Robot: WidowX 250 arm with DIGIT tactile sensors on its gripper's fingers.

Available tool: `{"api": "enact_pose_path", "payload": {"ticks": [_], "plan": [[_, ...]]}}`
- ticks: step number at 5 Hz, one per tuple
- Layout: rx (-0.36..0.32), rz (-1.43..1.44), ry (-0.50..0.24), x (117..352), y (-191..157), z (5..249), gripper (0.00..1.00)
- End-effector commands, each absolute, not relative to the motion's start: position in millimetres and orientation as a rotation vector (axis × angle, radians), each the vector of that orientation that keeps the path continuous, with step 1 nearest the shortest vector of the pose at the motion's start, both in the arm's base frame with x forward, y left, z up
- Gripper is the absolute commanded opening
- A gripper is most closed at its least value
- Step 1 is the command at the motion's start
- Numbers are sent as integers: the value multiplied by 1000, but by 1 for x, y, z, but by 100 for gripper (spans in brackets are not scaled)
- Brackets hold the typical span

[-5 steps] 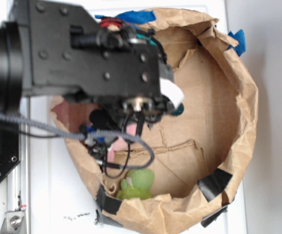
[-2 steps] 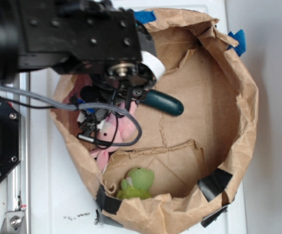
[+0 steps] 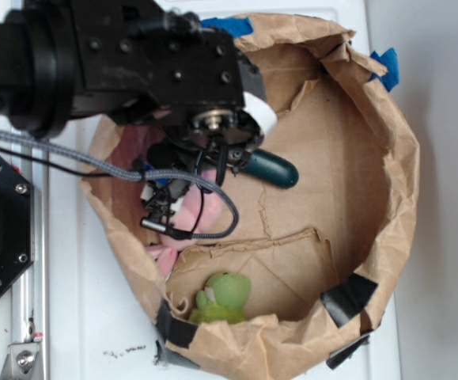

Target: Grab the rock.

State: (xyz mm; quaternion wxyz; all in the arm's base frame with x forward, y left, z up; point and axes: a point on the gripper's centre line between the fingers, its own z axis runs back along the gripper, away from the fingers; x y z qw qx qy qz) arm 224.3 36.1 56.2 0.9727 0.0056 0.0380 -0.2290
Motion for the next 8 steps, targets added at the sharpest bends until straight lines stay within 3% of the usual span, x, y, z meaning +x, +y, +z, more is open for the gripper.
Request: {"api": "enact_pose_path", "payload": {"ticks": [1,3,5,7,8], "plan": [[-71,-468,-89,242,24,26,100],[-51,-494,-45,238,15,5,100],[-58,-513,-38,237,15,18,100],[-105,-535,-52,216,11,47,100],[-101,-528,-25,211,15,42,100]]}}
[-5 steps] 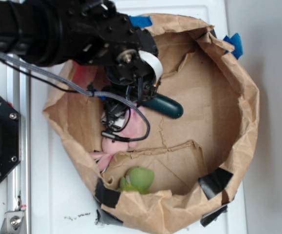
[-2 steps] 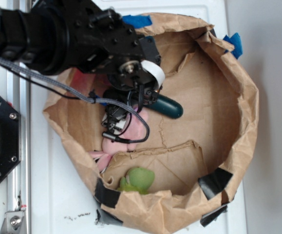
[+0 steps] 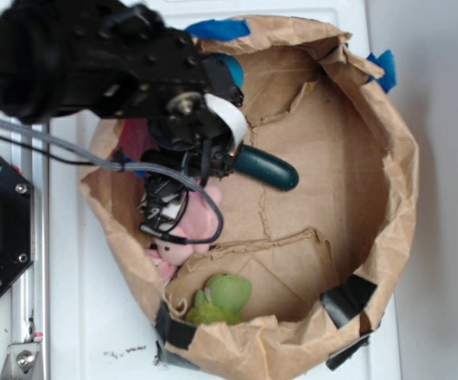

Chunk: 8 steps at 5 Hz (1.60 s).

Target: Grab the rock.

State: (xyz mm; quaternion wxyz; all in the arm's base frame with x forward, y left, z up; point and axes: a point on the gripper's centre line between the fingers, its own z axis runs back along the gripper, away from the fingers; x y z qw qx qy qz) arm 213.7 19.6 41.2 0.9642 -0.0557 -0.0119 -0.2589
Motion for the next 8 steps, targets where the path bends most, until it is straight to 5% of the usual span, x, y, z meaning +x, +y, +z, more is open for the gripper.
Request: {"api": "enact_pose_path", "payload": {"ticks": [1,4,5,8], "plan": [[-68,-515,23,211,16,29,100],[-14,-457,90,225,23,5,100],[-18,-453,76,226,23,7,0],[-21,-444,54,232,28,16,0]]}}
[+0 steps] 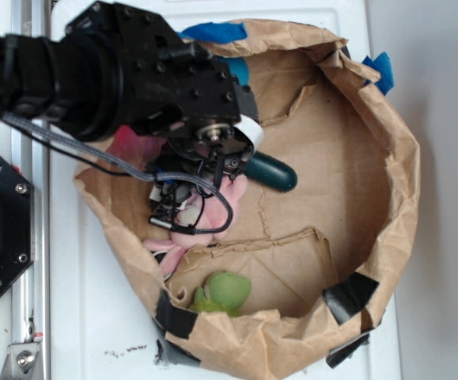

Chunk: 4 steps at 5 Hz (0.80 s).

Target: Grab the rock.

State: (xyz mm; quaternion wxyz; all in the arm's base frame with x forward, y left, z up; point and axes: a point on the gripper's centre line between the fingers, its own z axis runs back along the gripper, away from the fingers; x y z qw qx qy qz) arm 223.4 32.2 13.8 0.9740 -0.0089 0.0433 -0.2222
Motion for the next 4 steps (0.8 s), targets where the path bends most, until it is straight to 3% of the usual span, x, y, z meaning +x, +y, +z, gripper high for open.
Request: {"api": "enact_pose_path", "payload": {"ticks": [1,2,3,4], "plan": [[-37,-438,27,234,25,31,0],[-47,-419,5,232,14,58,0],[-46,-338,-28,252,-4,103,0],[22,-266,-66,261,-30,132,0]]}}
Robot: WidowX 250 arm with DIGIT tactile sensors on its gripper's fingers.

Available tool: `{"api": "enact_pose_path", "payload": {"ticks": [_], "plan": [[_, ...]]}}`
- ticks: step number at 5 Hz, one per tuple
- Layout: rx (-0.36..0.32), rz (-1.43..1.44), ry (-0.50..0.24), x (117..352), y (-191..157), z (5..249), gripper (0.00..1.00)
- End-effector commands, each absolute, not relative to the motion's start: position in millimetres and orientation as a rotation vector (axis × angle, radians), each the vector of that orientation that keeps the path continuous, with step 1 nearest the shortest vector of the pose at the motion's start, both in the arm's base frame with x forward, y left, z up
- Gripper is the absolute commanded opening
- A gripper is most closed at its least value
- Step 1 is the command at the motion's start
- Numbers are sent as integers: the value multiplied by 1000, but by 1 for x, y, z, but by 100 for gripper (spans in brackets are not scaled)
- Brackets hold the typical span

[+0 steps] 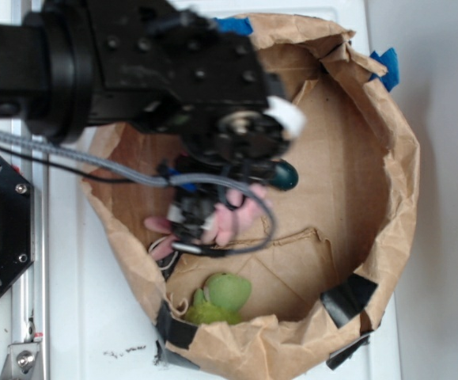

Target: Grab the rock.

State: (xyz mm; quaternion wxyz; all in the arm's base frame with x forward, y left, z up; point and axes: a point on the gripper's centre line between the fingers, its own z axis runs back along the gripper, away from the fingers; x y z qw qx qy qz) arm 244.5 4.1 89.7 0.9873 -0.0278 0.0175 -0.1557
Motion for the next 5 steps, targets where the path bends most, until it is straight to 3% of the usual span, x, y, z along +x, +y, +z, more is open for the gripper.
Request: {"api": "enact_pose_path", "payload": {"ticks": [1,2,5], "plan": [[56,-135,-144,270,-43,149,0],[89,-70,-151,275,-45,150,0],[85,-47,-175,273,-38,142,0]]}}
